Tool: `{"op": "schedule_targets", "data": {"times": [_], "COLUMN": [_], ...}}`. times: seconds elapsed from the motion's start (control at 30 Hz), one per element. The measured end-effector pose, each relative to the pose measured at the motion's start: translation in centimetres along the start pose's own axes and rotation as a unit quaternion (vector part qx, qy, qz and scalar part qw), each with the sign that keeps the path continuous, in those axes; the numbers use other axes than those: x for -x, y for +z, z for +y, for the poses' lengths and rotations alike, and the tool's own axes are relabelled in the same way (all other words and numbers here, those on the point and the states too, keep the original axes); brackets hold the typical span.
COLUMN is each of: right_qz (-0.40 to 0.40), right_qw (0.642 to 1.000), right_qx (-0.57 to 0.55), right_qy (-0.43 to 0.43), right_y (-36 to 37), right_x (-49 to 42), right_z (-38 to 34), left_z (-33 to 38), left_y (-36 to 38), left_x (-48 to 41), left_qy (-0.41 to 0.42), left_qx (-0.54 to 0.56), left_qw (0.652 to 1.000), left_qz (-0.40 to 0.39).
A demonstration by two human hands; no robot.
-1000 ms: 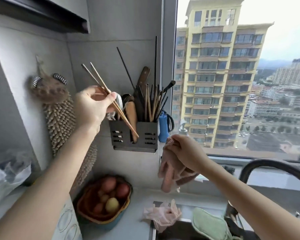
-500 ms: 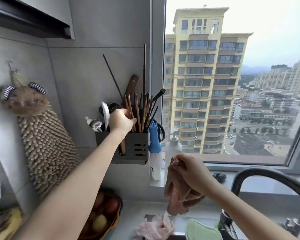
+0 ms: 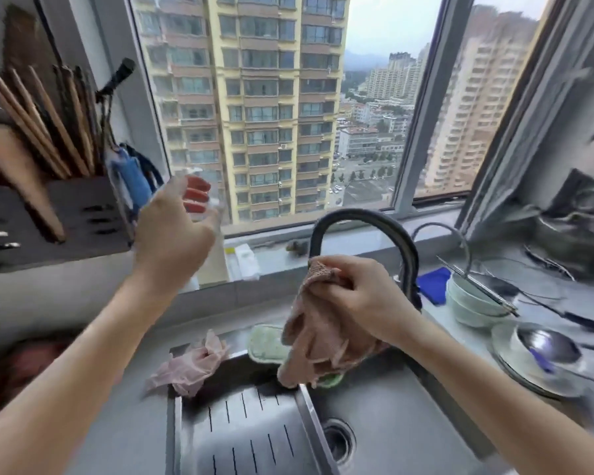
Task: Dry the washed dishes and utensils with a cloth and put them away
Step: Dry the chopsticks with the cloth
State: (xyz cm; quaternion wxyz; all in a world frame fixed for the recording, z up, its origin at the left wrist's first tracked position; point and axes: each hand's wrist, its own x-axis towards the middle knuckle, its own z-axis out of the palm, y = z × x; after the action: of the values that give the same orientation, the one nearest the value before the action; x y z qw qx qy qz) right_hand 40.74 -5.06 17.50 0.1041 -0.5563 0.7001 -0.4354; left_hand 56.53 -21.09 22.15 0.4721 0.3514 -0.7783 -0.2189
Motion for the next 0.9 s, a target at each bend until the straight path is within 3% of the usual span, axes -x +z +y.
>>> {"op": "schedule_targets", "data": {"times": [0.27,0.47,0.67,0.9], "right_qz": [0.091,0.161,0.211,0.229], "right_qw": [0.972,0.923,0.918,0.918], "right_qx": [-0.031,-0.083,-0.076,-0.08], "right_qy": [0.215,0.338,0.327,0.315], "right_y": [-11.2,-21.3,-29.6,-34.3], "right_x": [10.5,14.5,15.0,12.2], "right_z": [8.6,17.5,24.9,31.5], "left_z": [10.8,18.2,19.9,19.6], "left_y": [12.8,26.0,43.0,54.7], "left_x": [6.9,12.1,13.8,12.3], "left_qy": [0.091,0.118,-0.042,-0.276], "left_qx": [0.144,0.118,-0.01,-0.017], "left_qw": [0.964,0.941,0.923,0.901], "left_qz": [-0.204,-0.293,-0.383,-0.335]}}
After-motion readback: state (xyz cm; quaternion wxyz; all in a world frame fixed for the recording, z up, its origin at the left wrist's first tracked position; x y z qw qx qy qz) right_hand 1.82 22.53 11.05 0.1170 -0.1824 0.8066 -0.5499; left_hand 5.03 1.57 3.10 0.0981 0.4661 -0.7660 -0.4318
